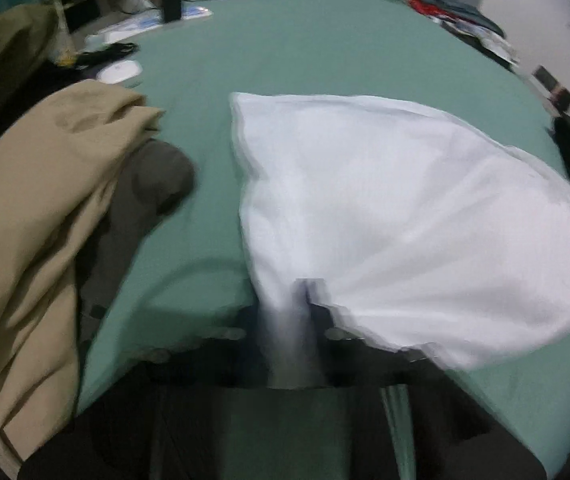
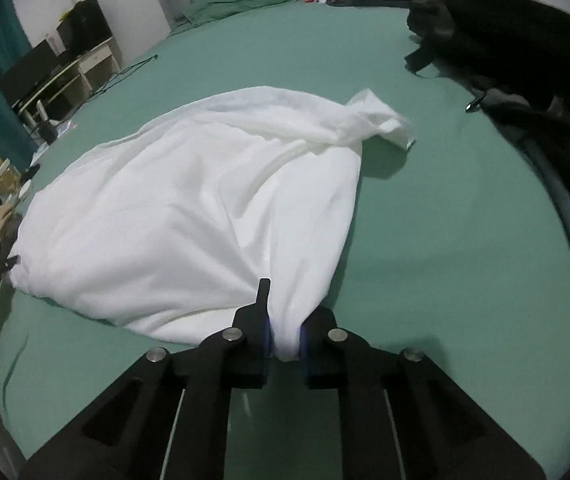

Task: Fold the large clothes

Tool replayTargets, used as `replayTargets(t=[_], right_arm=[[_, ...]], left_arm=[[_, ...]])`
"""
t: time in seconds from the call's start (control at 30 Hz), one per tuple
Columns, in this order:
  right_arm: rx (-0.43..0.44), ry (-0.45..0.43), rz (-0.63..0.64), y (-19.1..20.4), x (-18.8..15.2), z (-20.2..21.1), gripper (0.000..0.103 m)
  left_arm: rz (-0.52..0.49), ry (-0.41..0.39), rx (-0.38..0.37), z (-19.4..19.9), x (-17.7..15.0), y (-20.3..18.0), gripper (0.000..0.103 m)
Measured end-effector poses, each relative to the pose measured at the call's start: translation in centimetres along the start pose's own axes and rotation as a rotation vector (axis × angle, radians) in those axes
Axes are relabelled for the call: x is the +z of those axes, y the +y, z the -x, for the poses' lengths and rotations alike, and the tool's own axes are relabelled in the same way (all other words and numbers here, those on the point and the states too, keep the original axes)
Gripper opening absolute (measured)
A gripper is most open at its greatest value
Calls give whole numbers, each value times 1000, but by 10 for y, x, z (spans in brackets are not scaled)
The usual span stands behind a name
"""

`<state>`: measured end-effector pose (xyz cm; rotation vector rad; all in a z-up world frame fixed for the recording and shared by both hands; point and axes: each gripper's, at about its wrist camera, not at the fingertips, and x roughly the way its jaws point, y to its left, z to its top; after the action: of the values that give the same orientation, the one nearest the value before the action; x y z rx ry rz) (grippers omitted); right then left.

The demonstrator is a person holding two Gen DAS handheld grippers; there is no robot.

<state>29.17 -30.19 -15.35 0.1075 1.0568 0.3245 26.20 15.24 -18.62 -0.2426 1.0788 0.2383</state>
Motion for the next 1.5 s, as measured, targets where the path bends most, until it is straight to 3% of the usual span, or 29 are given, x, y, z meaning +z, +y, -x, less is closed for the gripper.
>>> replayTargets(t=[0.2,0.6,0.9,1.03,1.17,1.27,1.4,1.5], right_arm=[[-23,-9,23,-2,0,25,9],[-42,54,-21,-22,-85,77,9],[-94,82,-11,-26,-124,94,12],[-139,27,-68,-35,-119,104,32],[-190,-110,-141,-46,-108,124,37],[-175,-187,-164,-49,-97,129,37],[-124,-151,-132,-43,-70,101,37],[-120,-64,-69,-35,-47,68,37]], left_arm=[[1,-41,29,33,-14,-5,4],[37,-30,-22,97,-99,-5,4],[84,8,-30,105,-149,6,5],[80,51,-25,101,-154,7,8],[81,10,33,110,-149,8,36],[103,-46,63,124,-140,8,39],[67,-95,55,137,-123,-7,42],[11,-108,19,137,-105,-33,42]])
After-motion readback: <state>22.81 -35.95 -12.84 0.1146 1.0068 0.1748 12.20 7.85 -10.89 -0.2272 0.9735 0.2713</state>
